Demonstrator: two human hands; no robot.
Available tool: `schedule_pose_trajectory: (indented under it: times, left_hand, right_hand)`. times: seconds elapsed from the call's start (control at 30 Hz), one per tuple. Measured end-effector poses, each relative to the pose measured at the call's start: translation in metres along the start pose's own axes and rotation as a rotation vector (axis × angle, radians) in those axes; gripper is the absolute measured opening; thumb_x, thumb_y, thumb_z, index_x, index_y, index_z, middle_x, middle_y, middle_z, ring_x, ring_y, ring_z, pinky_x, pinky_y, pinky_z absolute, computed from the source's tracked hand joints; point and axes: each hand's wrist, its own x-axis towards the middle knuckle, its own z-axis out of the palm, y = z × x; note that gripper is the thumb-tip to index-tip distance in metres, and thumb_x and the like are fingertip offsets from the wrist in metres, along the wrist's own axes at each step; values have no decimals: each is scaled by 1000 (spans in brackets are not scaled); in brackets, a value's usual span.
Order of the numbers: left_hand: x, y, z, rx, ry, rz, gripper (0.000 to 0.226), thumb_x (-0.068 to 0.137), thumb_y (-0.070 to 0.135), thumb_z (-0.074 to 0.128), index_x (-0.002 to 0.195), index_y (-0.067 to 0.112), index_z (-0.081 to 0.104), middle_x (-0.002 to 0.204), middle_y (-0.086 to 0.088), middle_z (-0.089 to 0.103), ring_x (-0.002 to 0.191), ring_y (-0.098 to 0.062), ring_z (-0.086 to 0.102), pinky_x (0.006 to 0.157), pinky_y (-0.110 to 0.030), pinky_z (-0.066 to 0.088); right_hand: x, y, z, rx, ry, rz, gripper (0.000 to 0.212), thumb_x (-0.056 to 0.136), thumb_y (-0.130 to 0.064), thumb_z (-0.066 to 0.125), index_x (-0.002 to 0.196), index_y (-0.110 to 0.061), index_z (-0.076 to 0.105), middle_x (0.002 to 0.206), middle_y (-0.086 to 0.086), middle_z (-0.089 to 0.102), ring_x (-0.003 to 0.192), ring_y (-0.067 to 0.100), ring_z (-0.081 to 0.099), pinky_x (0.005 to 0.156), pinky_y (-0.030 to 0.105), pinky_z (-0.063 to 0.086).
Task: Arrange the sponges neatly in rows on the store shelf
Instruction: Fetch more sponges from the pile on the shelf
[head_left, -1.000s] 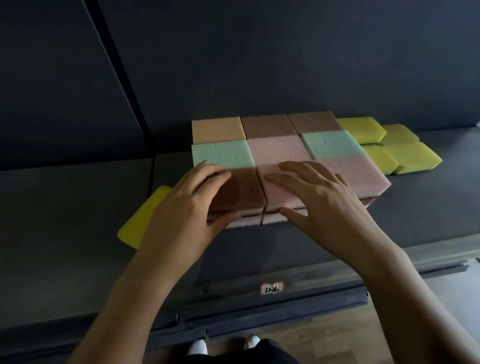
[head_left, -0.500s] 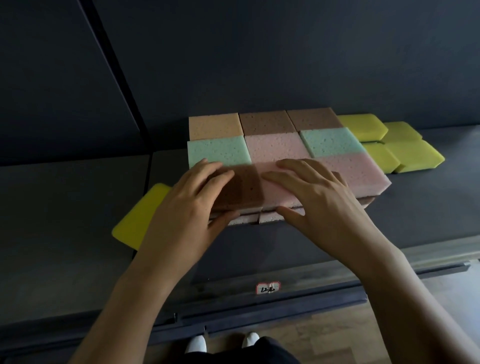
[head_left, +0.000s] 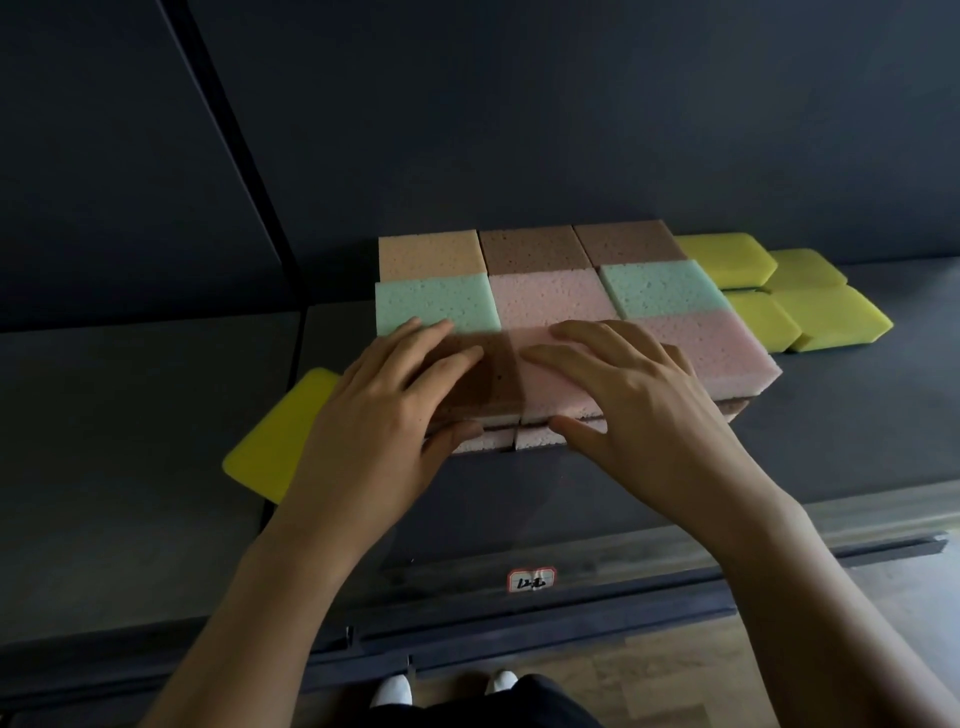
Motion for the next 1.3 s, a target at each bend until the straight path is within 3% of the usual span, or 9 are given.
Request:
schedule_pose_trajectory:
  times: [0.13, 0.3, 0.53, 0.83, 1.0, 1.3]
  left_hand:
    - [-2, 1, 2, -6, -12, -8, 55, 88, 38, 58, 139, 19, 51, 150, -3, 41, 143, -23, 31, 108, -45, 41]
    - [-1, 4, -2, 129, -17, 12, 59, 86, 41, 64, 139, 19, 51, 151, -5, 41, 145, -26, 27, 117, -51, 25]
    - [1, 17, 1, 156, -19, 50, 62, 82, 35, 70, 139, 18, 52, 150, -4, 43, 141, -23, 35, 114, -40, 32]
    - [1, 7, 6, 71, 29, 64, 65, 78, 21, 79, 138, 18, 53, 149, 0, 44, 140, -21, 38, 109, -46, 39]
    - [1, 7, 9, 110, 31, 87, 68, 76, 19, 82, 138, 17, 53, 148, -2, 45, 139, -22, 39, 112, -43, 36]
    - [-5, 9, 0, 122, 27, 68, 63, 85, 40, 66, 141, 18, 49, 151, -4, 41, 145, -25, 27, 116, -45, 29]
  right_hand:
    - [0, 0, 2, -11, 1, 2, 64, 76, -27, 81, 135, -30, 55, 140, -3, 53, 129, 26, 46, 99, 47, 41]
    - [0, 1, 3, -11, -4, -1, 65, 76, -30, 81, 135, -30, 54, 140, -2, 52, 130, 28, 46, 99, 49, 41]
    - [0, -2, 4, -56, -9, 11, 67, 75, -37, 80, 135, -31, 52, 141, -2, 50, 130, 30, 45, 98, 52, 42]
    - [1, 0, 4, -43, -3, 32, 73, 69, -37, 85, 133, -34, 51, 139, -5, 51, 127, 30, 46, 96, 52, 41]
    - [3, -3, 6, -59, 3, 35, 73, 68, -37, 86, 132, -32, 51, 137, -2, 52, 126, 32, 47, 95, 54, 42]
    - [0, -5, -1, -26, -46, 20, 68, 77, -44, 77, 137, -28, 50, 143, 2, 48, 133, 32, 42, 103, 53, 38]
